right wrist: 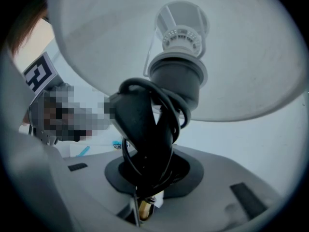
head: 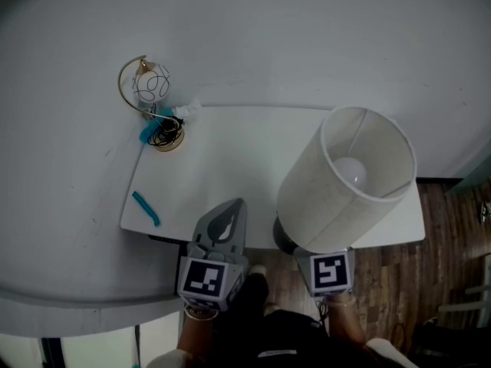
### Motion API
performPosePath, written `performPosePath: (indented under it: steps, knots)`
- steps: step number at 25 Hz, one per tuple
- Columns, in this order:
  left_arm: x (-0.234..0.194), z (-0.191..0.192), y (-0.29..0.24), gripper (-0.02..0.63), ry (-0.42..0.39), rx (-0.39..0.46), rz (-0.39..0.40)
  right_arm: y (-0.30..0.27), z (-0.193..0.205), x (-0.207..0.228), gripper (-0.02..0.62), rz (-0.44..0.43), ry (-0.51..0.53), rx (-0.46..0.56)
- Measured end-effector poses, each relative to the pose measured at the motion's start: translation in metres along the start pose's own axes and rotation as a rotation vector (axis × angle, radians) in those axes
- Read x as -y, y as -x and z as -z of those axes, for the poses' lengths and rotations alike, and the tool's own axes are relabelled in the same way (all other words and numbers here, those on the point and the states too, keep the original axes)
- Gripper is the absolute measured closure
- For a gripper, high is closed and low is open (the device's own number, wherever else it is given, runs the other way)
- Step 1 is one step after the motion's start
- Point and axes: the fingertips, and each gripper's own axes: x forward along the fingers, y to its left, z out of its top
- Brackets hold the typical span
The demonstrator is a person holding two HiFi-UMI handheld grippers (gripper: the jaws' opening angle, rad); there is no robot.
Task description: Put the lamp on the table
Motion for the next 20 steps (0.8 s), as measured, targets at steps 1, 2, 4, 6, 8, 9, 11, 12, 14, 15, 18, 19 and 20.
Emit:
performPosePath:
  steps: [1, 2, 4, 6, 8, 9, 11, 12, 14, 15, 18, 19, 20]
  knots:
    - [-0.002, 0.001, -0.002, 0.606, -0.001, -0.001, 0.001, -0.003, 0.001, 0.000, 0.514, 0.000, 0.002, 0.002]
    - [-0.003, 0.001, -0.004, 0.606, -0.001, -0.002, 0.003, -0.006, 0.002, 0.000, 0.514, 0.000, 0.002, 0.003]
    - [-0.007, 0.002, -0.008, 0.606, -0.001, -0.007, 0.004, -0.012, 0.003, 0.001, 0.514, 0.000, -0.002, 0.004]
    - [-0.010, 0.004, -0.012, 0.606, 0.001, -0.010, 0.005, -0.018, 0.005, 0.002, 0.514, -0.001, -0.005, 0.006]
    - [-0.014, 0.004, -0.016, 0.606, 0.002, -0.011, 0.006, -0.024, 0.007, 0.002, 0.514, -0.002, 0.000, 0.003]
    - [-0.016, 0.004, -0.018, 0.606, 0.003, -0.011, 0.007, -0.027, 0.008, 0.002, 0.514, -0.002, 0.001, 0.001]
    - [-0.019, 0.005, -0.023, 0.606, 0.002, -0.013, 0.009, -0.033, 0.010, 0.003, 0.514, -0.002, 0.002, 0.001]
    - [-0.020, 0.005, -0.025, 0.606, 0.002, -0.016, 0.010, -0.036, 0.011, 0.004, 0.514, -0.002, 0.002, 0.001]
    - [-0.022, 0.007, -0.029, 0.606, 0.000, -0.022, 0.013, -0.041, 0.014, 0.005, 0.514, -0.001, 0.001, 0.001]
    - [-0.023, 0.007, -0.032, 0.606, 0.000, -0.025, 0.015, -0.044, 0.015, 0.007, 0.514, 0.000, -0.001, 0.000]
    - [-0.027, 0.009, -0.039, 0.606, 0.000, -0.031, 0.020, -0.053, 0.020, 0.010, 0.514, 0.004, -0.009, -0.005]
    - [-0.028, 0.009, -0.042, 0.606, 0.002, -0.031, 0.022, -0.055, 0.022, 0.010, 0.514, 0.005, -0.011, -0.011]
    - [-0.030, 0.009, -0.044, 0.606, 0.004, -0.029, 0.024, -0.058, 0.024, 0.011, 0.514, 0.005, -0.010, -0.016]
